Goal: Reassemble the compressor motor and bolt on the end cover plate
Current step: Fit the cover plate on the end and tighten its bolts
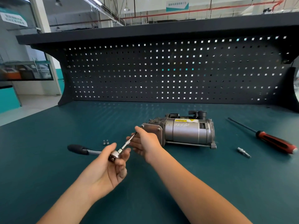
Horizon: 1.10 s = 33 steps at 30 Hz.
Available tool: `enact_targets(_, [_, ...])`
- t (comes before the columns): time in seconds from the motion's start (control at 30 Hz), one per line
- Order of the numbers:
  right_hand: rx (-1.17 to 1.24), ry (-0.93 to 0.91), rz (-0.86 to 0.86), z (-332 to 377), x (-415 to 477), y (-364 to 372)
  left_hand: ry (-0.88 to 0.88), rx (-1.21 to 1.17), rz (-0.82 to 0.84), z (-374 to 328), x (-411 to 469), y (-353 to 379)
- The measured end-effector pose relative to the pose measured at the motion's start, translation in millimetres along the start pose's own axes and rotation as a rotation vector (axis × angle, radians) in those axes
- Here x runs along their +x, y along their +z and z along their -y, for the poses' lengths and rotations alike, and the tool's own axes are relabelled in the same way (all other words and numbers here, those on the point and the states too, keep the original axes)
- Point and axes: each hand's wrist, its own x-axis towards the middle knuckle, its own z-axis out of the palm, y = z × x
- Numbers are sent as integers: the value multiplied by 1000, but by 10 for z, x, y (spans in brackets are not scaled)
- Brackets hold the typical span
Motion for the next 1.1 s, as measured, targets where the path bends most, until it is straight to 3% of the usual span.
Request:
enact_targets(0.17, [-66,-104,-79,-27,20,-56,202,403,-60,13,20,13])
enact_targets(0.33, [37,-50,5,23,-8,-78,638,1444,-154,21,14,-41])
enact_targets(0.43, [128,51,99,38,-17,-90,743,1795,-264,45,-4,-114])
enact_targets(0.53, [189,113,134,33,-15,-93,693,1733,-226,68,-6,-159])
enact_targets(0.63, [60,70,73,21,9,-78,657,1593,-148,61,21,-162])
enact_targets(0.8, [-159,-154,-70,-51,100,-80,732,1719,-167,44,25,-101])
enact_targets(0.9, [-128,-162,-60,-39,101,-65,729,1734,-168,36,32,-74])
enact_targets(1.0, [18,-88,-19,13,89,-62,674,1455,-91,36,51,-57])
enact_targets(1.1, [48,1,48,47,58,-73,486,971,-104,-2,81,-15])
